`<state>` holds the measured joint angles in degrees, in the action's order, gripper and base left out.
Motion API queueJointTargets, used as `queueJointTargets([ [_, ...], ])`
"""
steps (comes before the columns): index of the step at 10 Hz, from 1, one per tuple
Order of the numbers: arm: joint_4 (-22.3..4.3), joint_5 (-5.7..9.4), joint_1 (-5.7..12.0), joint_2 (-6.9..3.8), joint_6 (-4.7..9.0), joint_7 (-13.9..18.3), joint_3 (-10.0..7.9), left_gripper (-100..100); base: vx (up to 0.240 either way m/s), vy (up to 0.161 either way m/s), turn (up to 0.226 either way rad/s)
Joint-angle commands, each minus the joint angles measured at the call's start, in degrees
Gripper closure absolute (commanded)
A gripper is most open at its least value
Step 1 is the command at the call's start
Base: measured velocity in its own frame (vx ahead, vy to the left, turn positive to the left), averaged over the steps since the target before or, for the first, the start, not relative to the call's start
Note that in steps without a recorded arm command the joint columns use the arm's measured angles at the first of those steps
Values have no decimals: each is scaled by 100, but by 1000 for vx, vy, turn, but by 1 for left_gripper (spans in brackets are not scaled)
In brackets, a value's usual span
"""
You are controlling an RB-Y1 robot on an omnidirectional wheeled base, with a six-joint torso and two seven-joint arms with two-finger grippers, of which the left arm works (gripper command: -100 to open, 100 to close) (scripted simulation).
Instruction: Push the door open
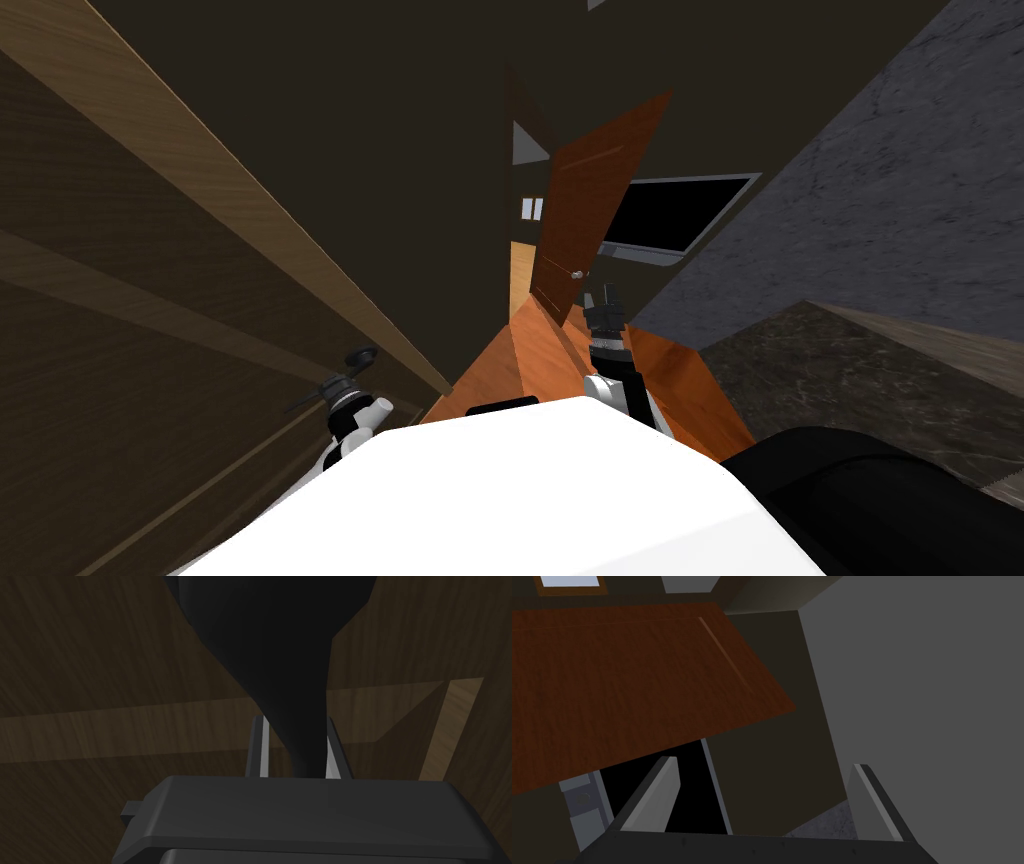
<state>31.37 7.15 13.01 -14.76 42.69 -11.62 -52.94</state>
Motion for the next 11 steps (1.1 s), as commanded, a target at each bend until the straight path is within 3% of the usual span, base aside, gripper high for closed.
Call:
queueJointTargets([
  [1, -121, 31, 19, -204, 131, 4, -74, 100, -4, -1, 16],
  [2, -143, 80, 52, -199, 168, -97, -194, 100, -17, 31, -73],
  [7, -143, 80, 52, -199, 168, -97, -194, 100, -3, 7, -7],
  [8, -164, 131, 85, -194, 207, -200, -315, 100, -10, 22, -77],
  [11, -186, 181, 118, -189, 245, -302, -436, 100, -16, 56, -59],
])
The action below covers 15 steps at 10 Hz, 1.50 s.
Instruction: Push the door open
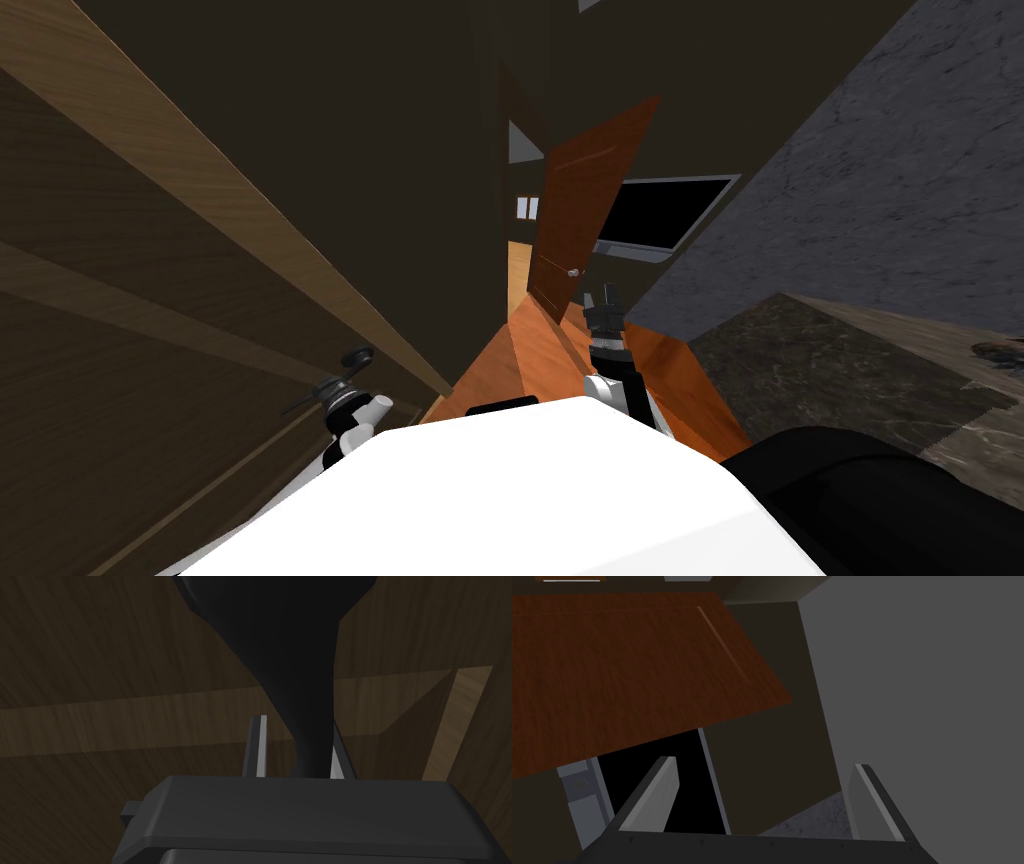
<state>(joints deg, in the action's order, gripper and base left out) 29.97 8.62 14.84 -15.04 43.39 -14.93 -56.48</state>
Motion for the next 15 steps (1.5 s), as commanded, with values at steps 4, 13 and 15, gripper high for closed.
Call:
queueJointTargets([
  [4, -68, 86, -31, -155, 214, -76, -206, 100, -2, 19, -22],
  [13, 56, 122, 58, 78, 217, -231, -296, 100, 1, 12, -20],
  [15, 45, 190, 120, 106, 323, -361, -455, 100, -4, 146, -135],
])
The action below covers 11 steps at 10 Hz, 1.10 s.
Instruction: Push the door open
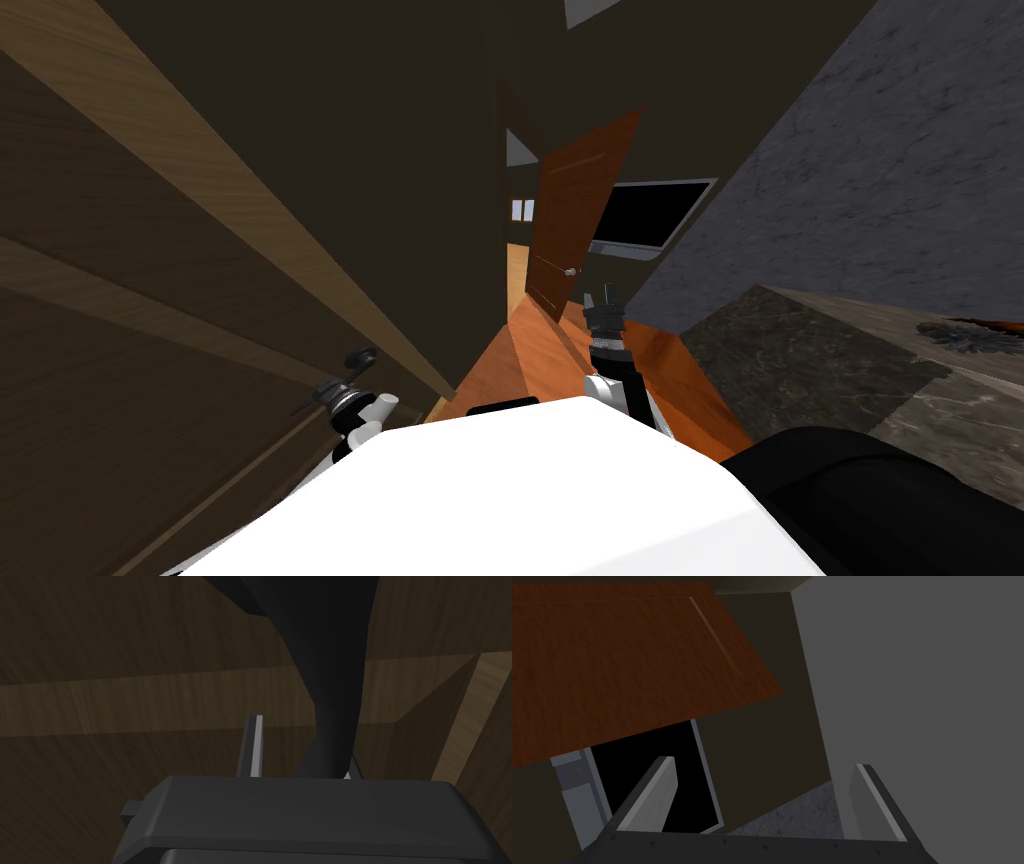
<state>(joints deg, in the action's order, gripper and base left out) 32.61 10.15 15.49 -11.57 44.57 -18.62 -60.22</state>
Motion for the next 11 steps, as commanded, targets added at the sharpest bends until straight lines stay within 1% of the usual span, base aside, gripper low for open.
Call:
queueJointTargets([
  [1, -219, 36, 56, -241, 205, 8, -81, 100, 4, 97, -71],
  [2, -219, 36, 56, -241, 205, 8, -81, 100, 3, 37, 10],
  [3, -225, 75, 92, -225, 267, -68, -174, 100, 9, 55, -48],
  [5, -225, 75, 92, -225, 267, -68, -174, 100, 1, 43, -26],
  [6, -388, 75, 92, -225, 267, -68, -174, 100, 1, 7, 0],
  [8, -225, 75, 92, -225, 267, -68, -174, 100, -1, -6, 1],
  [9, -233, 122, 135, -206, 340, -157, -283, 100, -8, 40, -64],
  [11, -240, 169, 178, -187, 413, -247, -394, 100, -17, 101, -89],
])
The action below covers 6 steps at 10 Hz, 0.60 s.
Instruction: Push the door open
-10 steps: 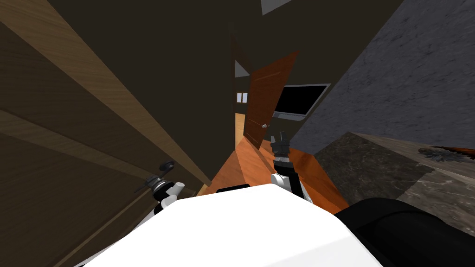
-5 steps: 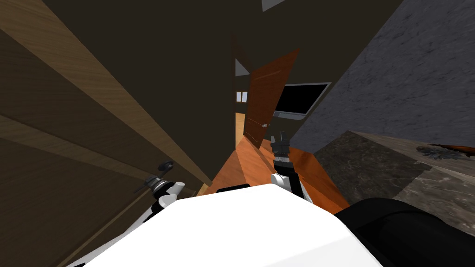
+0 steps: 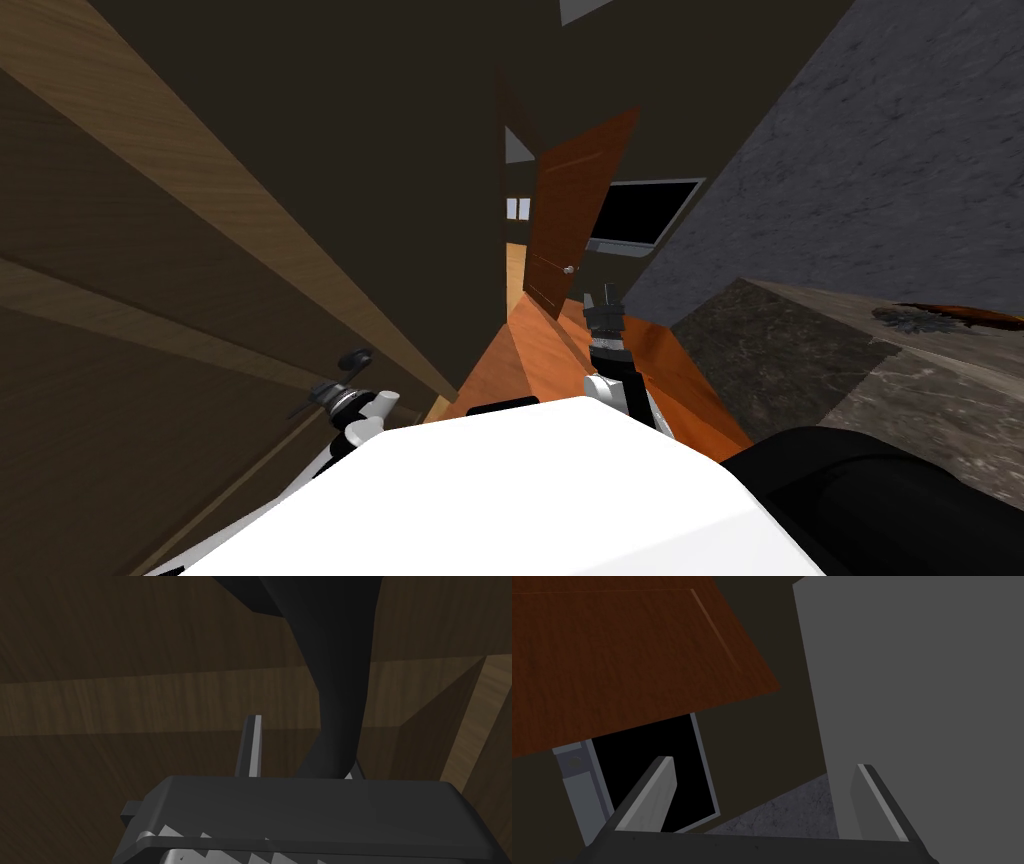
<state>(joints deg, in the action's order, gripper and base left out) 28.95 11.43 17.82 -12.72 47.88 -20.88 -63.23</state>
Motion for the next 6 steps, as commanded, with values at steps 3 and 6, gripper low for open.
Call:
queueJointTargets([
  [3, -171, 68, -30, -61, 125, -73, -158, 100, 3, 75, -44],
  [6, 113, 121, 20, -39, 209, -177, -285, 100, 3, 6, -9],
])
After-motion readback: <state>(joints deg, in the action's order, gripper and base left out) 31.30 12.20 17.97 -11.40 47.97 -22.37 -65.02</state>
